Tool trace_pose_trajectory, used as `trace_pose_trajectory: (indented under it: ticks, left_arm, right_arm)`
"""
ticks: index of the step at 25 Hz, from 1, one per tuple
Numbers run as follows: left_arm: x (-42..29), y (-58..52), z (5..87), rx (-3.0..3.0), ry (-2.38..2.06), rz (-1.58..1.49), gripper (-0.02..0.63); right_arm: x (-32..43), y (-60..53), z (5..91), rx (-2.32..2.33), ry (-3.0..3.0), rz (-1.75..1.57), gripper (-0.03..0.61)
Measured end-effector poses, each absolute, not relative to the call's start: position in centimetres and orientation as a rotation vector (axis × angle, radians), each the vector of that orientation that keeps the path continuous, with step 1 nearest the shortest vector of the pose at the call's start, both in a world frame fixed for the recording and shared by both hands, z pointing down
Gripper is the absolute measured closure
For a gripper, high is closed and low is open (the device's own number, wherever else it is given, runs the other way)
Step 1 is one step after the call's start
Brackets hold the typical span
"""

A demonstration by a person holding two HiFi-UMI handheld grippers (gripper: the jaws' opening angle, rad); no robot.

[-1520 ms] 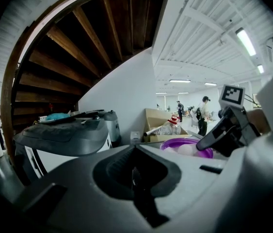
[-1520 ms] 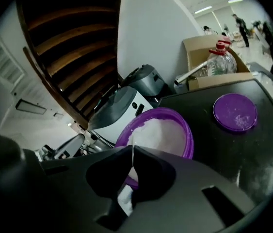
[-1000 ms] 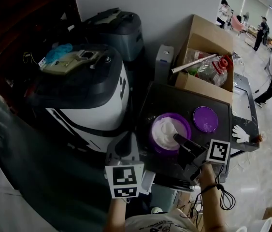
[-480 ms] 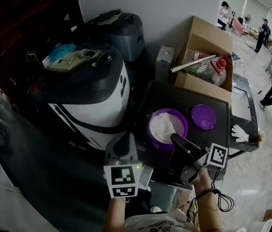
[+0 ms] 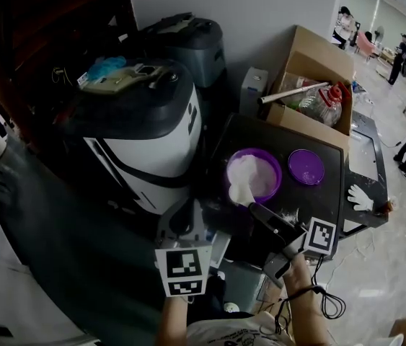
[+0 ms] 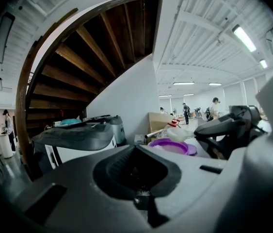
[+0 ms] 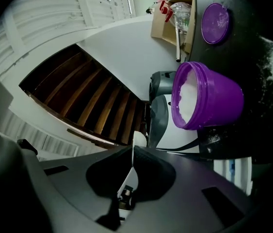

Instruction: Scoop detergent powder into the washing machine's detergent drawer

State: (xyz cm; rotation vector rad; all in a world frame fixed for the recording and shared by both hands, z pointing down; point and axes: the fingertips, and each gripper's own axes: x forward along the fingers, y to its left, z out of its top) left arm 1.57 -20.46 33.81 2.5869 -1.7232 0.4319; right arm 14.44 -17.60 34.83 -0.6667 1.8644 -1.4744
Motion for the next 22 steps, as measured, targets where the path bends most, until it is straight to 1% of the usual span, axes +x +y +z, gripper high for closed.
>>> trace_pose_trajectory:
  ticks: [12,22]
  left_arm:
    - [-2.1,-13.8,34.7,2.479,-1.840,0.433,0.612]
    - [-3.9,-9.2,36.0,2.411,-1.881,0.465,0.612]
  right_arm:
    - [11.9,-12.1,35.7,-0.625,1.930,-1.519,0.557]
    - [11.4,-9.0,37.9,-0.666,1.936,-1.569,0.557]
